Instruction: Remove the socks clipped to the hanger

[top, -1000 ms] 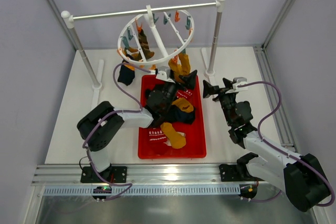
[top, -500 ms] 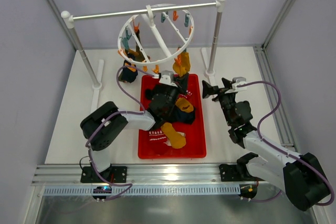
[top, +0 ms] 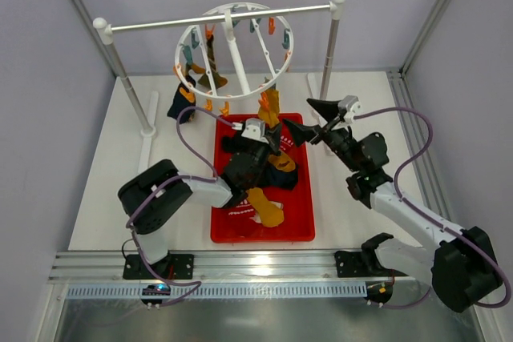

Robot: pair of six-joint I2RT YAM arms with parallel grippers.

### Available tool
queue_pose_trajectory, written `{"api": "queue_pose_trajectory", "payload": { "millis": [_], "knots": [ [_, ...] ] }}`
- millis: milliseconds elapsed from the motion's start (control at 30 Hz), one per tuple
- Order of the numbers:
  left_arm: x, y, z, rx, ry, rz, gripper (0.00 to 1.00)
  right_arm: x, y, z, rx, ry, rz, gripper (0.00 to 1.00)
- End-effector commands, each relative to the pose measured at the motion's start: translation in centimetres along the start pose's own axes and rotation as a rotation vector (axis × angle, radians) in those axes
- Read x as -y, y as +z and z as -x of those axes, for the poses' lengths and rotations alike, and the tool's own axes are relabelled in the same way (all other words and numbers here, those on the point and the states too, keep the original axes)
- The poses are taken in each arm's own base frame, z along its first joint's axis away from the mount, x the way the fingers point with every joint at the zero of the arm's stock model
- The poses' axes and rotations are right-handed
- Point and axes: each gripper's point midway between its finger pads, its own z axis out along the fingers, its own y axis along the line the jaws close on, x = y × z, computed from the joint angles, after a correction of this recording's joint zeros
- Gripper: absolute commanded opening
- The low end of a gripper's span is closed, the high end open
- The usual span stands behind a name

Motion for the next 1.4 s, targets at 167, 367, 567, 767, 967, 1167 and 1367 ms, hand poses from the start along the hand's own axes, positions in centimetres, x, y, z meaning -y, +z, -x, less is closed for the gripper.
{"api": "queue_pose_trajectory", "payload": {
  "millis": [167, 367, 567, 767, 967, 1167, 1367],
  "knots": [
    [-0.4, -1.2, 6.4, 0.198, -0.083, 0.015, 0.0, -6.1, 5.2, 3.5, -0.037, 0.018, 0.407, 0.99],
    [-1.2, -1.0, 6.7, 0.182, -0.108, 0.002, 0.0, -7.1, 6.0, 2.0, -0.097, 0.056, 0.501, 0.96],
    [-2.2, -0.8, 6.6, 0.158, -0.135, -0.014, 0.0, -7.6, 5.8, 1.5, -0.111, 0.069, 0.534, 0.91],
    [-2.2, -0.7, 6.5, 0.147, -0.145, -0.024, 0.0, -7.7, 6.5, 1.5, -0.11, 0.088, 0.547, 0.88],
    [-2.0, -0.7, 6.3, 0.142, -0.146, -0.034, 0.0, -8.1, 7.4, 1.1, -0.107, 0.108, 0.565, 0.86],
    [-2.3, -0.8, 6.2, 0.141, -0.144, -0.028, 0.0, -8.0, 8.6, 0.7, -0.102, 0.099, 0.534, 0.83],
    [-2.3, -1.0, 6.3, 0.144, -0.144, -0.03, 0.0, -8.5, 8.8, 1.0, -0.066, 0.041, 0.46, 0.77]
  ]
}}
